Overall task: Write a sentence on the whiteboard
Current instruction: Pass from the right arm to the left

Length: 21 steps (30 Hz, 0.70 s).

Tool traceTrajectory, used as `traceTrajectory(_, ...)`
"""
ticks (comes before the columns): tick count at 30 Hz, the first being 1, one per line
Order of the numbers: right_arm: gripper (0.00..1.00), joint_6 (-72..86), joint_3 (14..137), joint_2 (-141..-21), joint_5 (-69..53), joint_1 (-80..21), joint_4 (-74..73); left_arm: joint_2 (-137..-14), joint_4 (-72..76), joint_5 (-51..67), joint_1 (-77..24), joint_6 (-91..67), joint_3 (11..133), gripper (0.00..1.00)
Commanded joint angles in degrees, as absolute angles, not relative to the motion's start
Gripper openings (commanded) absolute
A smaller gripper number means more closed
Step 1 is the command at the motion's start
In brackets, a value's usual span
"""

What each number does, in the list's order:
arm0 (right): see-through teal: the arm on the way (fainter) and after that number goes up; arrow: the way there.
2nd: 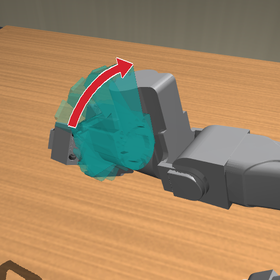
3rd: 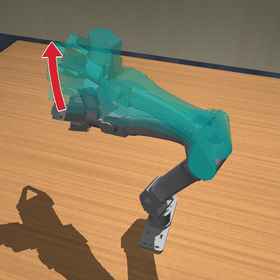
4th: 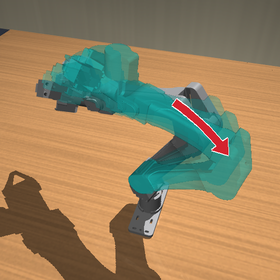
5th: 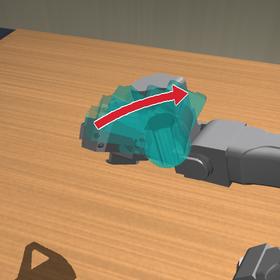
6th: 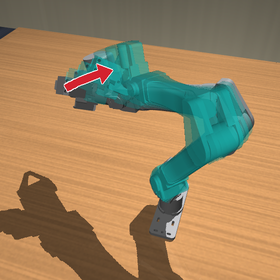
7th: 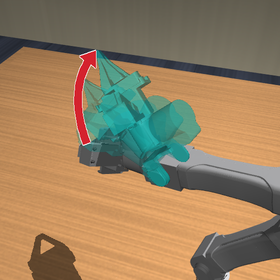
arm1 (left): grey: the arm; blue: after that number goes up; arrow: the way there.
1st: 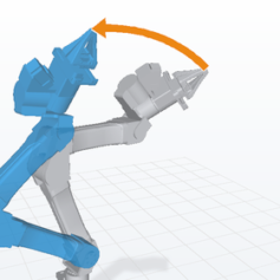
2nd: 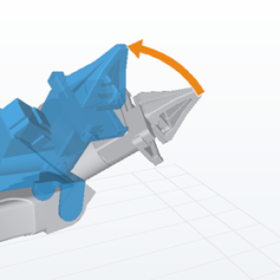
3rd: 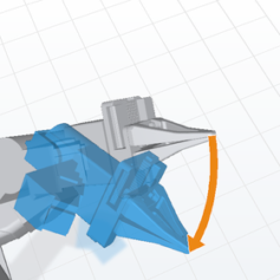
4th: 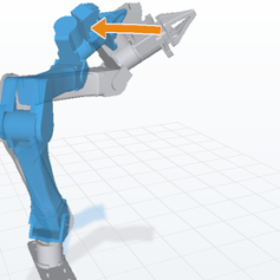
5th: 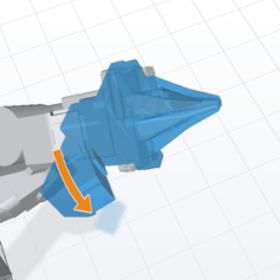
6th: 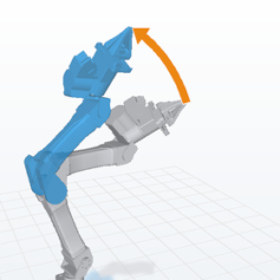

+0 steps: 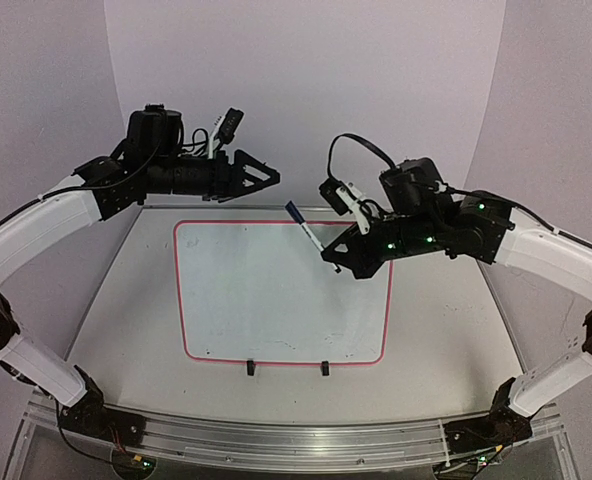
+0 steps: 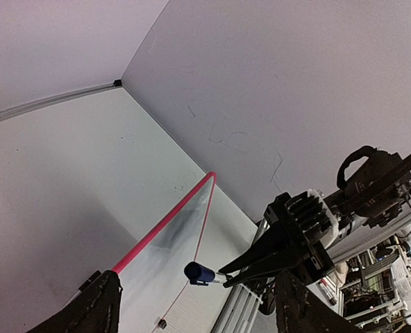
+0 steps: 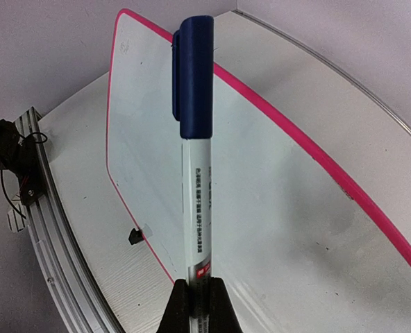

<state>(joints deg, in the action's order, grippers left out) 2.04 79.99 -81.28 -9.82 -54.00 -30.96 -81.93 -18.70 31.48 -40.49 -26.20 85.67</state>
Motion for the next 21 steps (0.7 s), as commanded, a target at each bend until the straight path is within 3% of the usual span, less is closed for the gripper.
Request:
traceTrajectory(1,0.00,0.89,83.48,-81.45,-8.86,-54.74,-29.12,-83.53,-14.16,33.71,-41.25,-29.19,84.87,0.70)
traceTrajectory(6,0.00,0.51,84.55,-82.27,-9.46,-55.23,-28.74,-85.80,-13.83,35.59,-42.45,-29.62,85.40,0.53)
traceTrajectory(14,0.00,0.50,85.40,-83.65,-9.43,-55.28,-28.74,-87.66,-12.13,37.10,-43.41,-30.12,85.14,0.43)
traceTrajectory(21,0.00,-1.79,85.15,-83.85,-8.94,-55.30,-28.74,-88.79,-11.12,37.52,-43.50,-31.26,85.17,0.13)
